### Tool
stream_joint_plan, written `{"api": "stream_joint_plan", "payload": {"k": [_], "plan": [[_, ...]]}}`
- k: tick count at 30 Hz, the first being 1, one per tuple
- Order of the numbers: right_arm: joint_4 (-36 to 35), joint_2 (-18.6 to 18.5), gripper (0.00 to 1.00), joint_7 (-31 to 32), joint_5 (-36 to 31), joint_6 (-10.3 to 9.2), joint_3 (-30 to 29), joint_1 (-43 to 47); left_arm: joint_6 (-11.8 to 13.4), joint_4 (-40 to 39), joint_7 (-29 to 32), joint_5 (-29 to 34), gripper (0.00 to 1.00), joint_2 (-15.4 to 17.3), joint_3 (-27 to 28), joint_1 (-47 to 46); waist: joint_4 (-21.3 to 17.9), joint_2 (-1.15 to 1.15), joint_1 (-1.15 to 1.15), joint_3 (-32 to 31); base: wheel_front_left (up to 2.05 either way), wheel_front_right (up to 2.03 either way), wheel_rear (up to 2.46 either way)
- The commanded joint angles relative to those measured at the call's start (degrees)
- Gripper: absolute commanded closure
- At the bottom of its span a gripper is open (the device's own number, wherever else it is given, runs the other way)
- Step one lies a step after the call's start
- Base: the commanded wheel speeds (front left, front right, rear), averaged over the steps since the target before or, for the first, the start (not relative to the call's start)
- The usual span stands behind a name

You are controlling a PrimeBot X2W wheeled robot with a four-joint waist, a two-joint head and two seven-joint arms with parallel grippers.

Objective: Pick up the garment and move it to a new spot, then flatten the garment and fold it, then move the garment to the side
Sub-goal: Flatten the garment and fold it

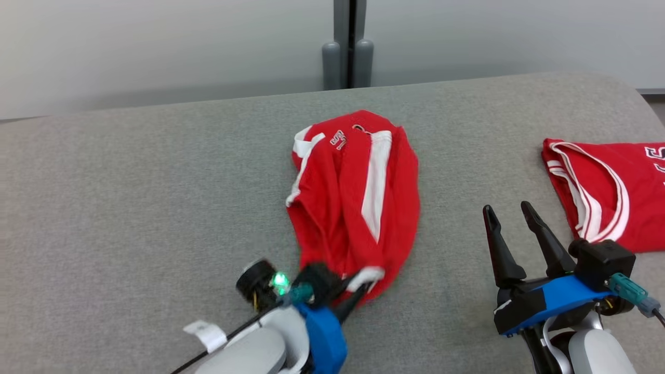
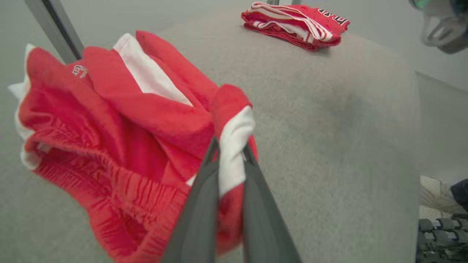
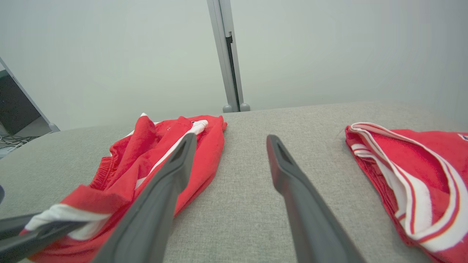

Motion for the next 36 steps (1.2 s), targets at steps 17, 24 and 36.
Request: {"api": "stream_joint_plan", "payload": {"k": [17,24,36], "plan": [[-0.7,-0.1,0.00,0.9,0.1,0.01,0.3,1.0,7.7,3.1,-2.3,-3.8,1.00,14.1,-6.1,1.9,3.2,0.00,0.00,-1.2,0.00,0.00,0.00],[-1.0,-0.1,0.00,1.1,0.1,0.01,0.0,1.4,11.9,3.4,-8.0,-6.8,0.00,12.4,-1.1,4.3,2.8,0.00,0.00,-1.3,0.00,0.00,0.00],[-2.4,0.0,0.00,1.8,-0.7,0.02,-1.6,1.9,15.8,-13.1,-9.7,-5.7,0.00,10.5,21.8,14.1,4.2,0.00,0.00,-1.5,0.00,0.00,0.00]]}}
